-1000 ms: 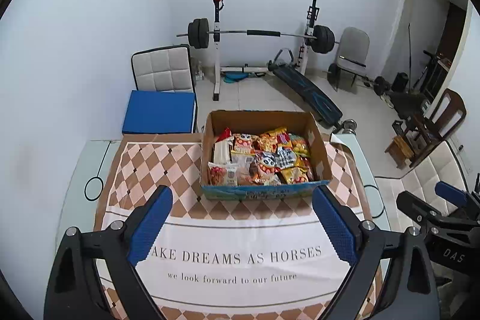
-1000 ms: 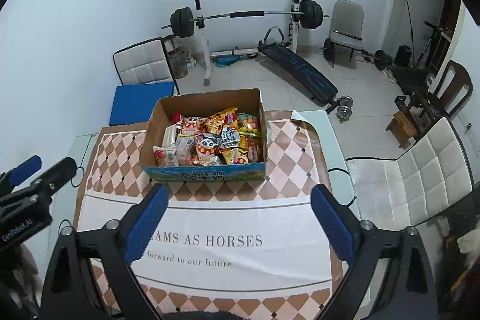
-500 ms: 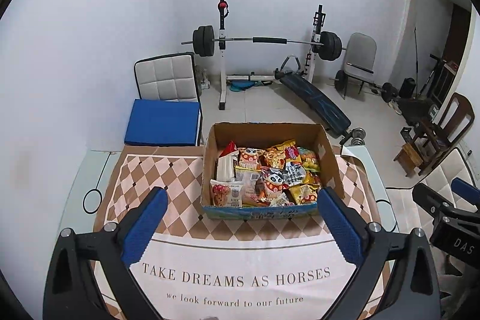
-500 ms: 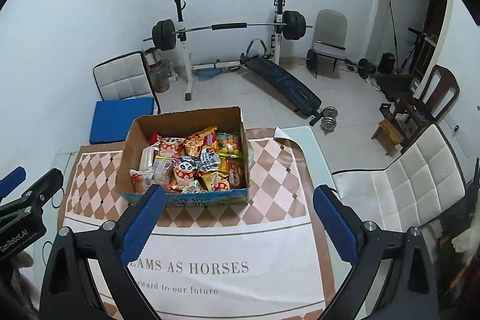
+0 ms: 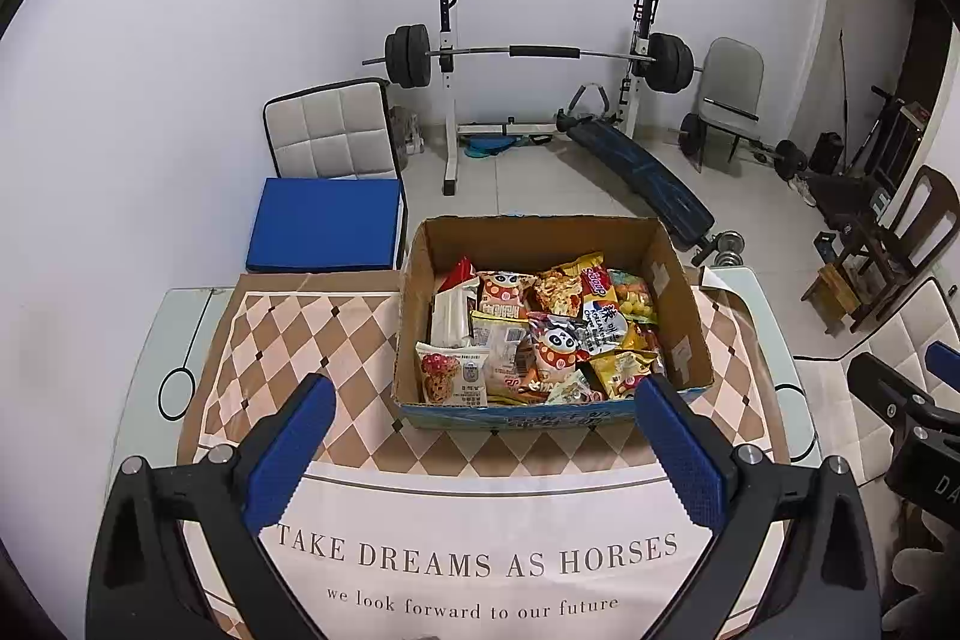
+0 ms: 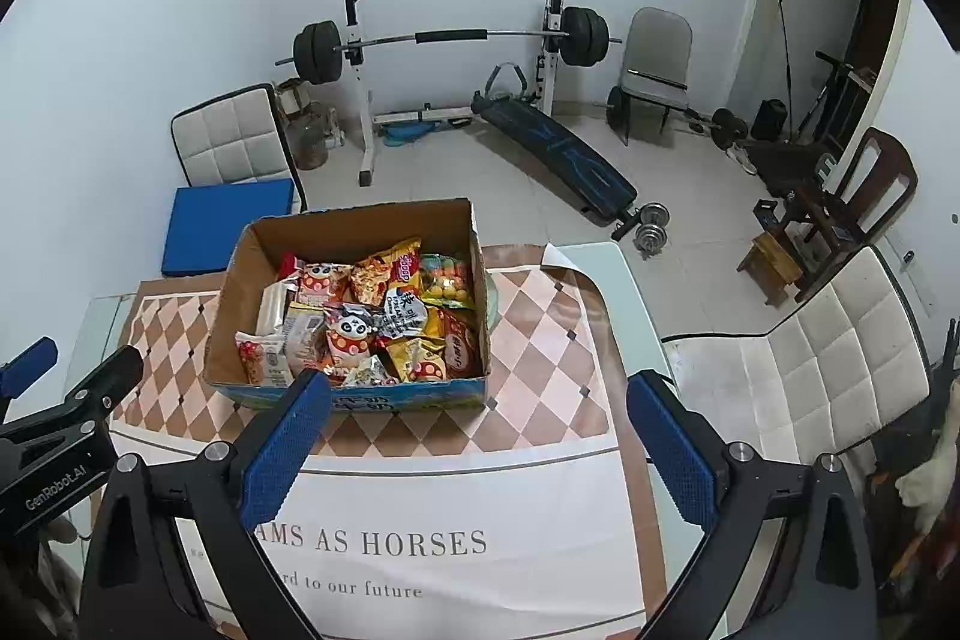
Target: Organize snacks
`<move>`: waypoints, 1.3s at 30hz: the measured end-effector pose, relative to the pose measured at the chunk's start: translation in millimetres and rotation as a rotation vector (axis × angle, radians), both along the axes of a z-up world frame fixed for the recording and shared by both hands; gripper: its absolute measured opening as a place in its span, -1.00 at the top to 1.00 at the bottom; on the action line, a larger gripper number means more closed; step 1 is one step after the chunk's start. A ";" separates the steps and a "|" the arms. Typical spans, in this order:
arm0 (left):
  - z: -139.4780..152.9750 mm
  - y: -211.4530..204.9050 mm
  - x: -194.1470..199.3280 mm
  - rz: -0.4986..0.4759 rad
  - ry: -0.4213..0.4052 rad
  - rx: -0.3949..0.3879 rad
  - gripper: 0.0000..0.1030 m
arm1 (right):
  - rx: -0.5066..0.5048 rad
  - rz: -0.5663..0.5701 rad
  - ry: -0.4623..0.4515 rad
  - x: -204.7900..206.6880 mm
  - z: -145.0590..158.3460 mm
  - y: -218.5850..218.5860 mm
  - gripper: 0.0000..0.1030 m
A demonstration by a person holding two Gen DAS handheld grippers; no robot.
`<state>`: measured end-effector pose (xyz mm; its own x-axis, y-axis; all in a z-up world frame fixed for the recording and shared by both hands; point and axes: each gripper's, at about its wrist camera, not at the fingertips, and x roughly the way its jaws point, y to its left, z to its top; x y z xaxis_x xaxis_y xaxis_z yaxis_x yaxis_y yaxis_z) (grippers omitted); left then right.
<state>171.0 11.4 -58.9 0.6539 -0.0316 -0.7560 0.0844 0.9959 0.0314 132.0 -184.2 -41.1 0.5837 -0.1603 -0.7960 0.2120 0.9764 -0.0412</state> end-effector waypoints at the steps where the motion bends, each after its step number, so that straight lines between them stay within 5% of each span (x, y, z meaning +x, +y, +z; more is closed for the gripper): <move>1: -1.0 -0.4 0.9 0.001 0.005 0.001 -0.98 | 0.000 0.000 0.004 1.3 -2.1 -0.6 -0.96; 39: -4.3 -2.7 -0.3 -0.011 0.015 0.004 -0.98 | 0.003 0.004 0.020 7.0 -13.5 -1.7 -0.97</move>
<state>170.7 8.7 -63.2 0.6421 -0.0353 -0.7658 0.0956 0.9948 0.0343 138.9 -185.9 -54.6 0.5680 -0.1552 -0.8083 0.2072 0.9774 -0.0421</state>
